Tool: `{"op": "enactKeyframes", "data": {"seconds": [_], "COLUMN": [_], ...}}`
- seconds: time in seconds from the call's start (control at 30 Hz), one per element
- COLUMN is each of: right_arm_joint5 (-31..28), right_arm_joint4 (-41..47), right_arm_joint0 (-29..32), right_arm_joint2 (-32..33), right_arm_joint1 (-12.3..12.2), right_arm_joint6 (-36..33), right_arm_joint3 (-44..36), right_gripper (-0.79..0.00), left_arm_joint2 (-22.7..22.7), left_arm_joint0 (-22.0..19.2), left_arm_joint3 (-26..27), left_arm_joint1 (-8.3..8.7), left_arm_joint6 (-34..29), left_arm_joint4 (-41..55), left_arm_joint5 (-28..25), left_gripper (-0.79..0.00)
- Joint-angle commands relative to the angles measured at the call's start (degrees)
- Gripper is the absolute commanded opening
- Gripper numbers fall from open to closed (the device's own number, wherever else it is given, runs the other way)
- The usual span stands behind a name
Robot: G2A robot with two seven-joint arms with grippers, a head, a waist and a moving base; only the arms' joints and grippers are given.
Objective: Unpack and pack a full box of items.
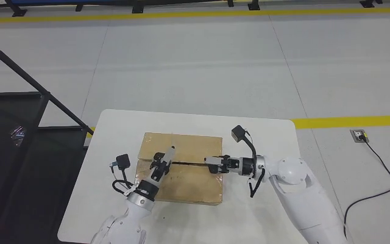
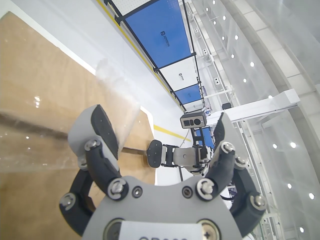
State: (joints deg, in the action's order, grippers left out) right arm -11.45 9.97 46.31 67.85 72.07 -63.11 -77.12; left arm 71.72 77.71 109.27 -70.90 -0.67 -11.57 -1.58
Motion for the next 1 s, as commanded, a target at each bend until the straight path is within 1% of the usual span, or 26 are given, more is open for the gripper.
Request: {"op": "enactKeyframes", "data": {"seconds": [0.0, 0.4, 0.57, 0.7, 0.8, 0.9, 0.97], "right_arm_joint5": [0.15, -0.99, -1.71, -2.22, -2.79, -3.34, -3.81], "right_arm_joint4": [-0.12, 0.79, 1.45, 1.96, 2.39, 2.70, 2.99], "right_arm_joint0": [0.35, 2.37, 2.97, 3.11, 3.22, 3.64, 4.13], "right_arm_joint2": [0.32, 2.19, 2.70, 2.89, 3.11, 3.61, 4.15], "right_arm_joint1": [-0.20, -1.27, -1.61, -1.83, -2.01, -2.26, -2.47], "right_arm_joint6": [-0.19, -0.62, -0.54, -0.66, -0.76, -0.87, -0.92], "right_arm_joint3": [-0.37, -0.89, -0.87, -0.47, -0.12, -0.03, -0.25], "right_gripper": [0.000, 0.000, 0.000, 0.000, 0.000, 0.000, 0.000], "left_arm_joint2": [-0.58, -3.57, -3.38, -0.50, 3.61, 7.33, 8.82], "left_arm_joint0": [-0.30, -1.52, -0.97, 0.54, 1.32, 0.30, -0.84], "left_arm_joint3": [-0.34, -1.49, 0.24, 3.39, 4.62, 3.65, 2.10], "left_arm_joint1": [-0.14, -0.94, -1.15, -1.03, -0.83, -0.57, -0.20], "left_arm_joint6": [0.05, 0.01, 0.47, 0.84, 0.71, -3.20, -9.55], "left_arm_joint4": [-0.45, -3.46, -3.27, -1.28, 1.77, 5.74, 6.94], "left_arm_joint5": [0.10, 0.47, 0.24, -0.52, -0.18, 1.31, 2.32], "left_gripper": [0.000, 0.000, 0.000, 0.000, 0.000, 0.000, 0.000]}}
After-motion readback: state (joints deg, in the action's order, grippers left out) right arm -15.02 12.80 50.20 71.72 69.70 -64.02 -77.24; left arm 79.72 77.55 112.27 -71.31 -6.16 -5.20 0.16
